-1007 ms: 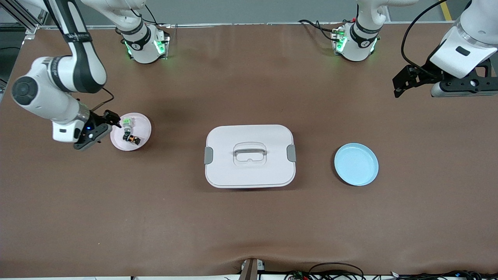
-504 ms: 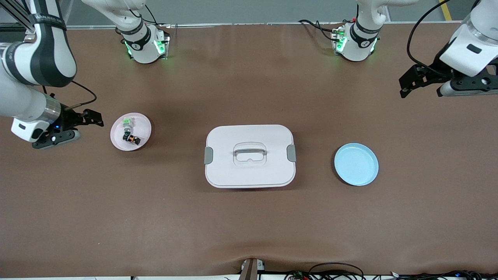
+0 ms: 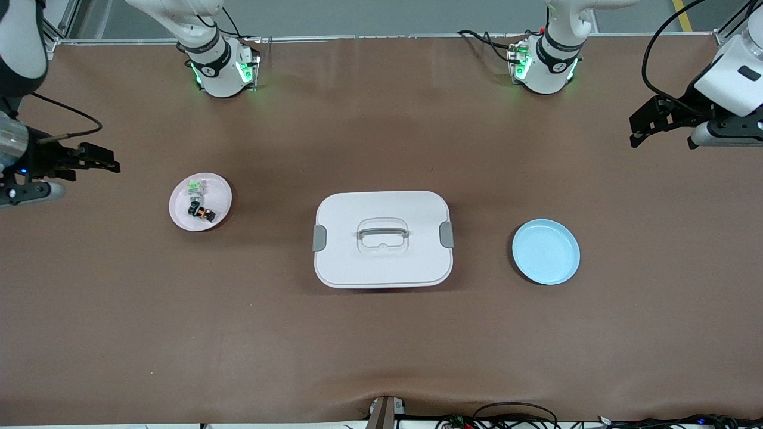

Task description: Transfer orange switch to right arm and place

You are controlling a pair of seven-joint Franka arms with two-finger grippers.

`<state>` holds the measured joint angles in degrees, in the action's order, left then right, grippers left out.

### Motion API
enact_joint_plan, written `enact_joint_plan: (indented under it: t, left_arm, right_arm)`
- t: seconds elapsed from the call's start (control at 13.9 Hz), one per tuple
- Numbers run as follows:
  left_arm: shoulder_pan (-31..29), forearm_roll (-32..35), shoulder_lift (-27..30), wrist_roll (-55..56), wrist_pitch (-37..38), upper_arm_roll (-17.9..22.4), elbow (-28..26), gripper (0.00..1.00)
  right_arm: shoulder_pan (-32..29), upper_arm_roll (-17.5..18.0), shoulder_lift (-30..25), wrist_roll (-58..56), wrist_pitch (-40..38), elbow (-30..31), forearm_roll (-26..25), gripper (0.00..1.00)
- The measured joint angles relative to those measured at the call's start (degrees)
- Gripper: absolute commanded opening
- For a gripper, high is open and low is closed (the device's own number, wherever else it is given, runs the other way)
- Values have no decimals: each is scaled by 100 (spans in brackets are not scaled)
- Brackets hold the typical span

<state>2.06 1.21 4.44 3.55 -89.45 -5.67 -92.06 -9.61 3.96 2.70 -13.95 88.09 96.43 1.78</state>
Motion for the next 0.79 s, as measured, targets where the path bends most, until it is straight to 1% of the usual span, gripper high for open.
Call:
enact_joint_plan:
  t: [0.14, 0.36, 0.65, 0.79]
  left_arm:
    - [0, 0, 19, -18, 37, -1, 2, 100]
    - [-22, 0, 65, -212, 52, 0, 2, 100]
    - [-82, 0, 83, -265, 56, 1, 11, 100]
    - [-82, 0, 83, -265, 56, 1, 40, 100]
  right_arm:
    - [-93, -3, -1, 11, -208, -206, 4, 100]
    - [-166, 0, -6, 164, -288, -325, 9, 100]
    - [-162, 80, -120, 1207, -323, -376, 14, 100]
    - [-129, 112, -183, 1423, -346, -377, 16, 100]
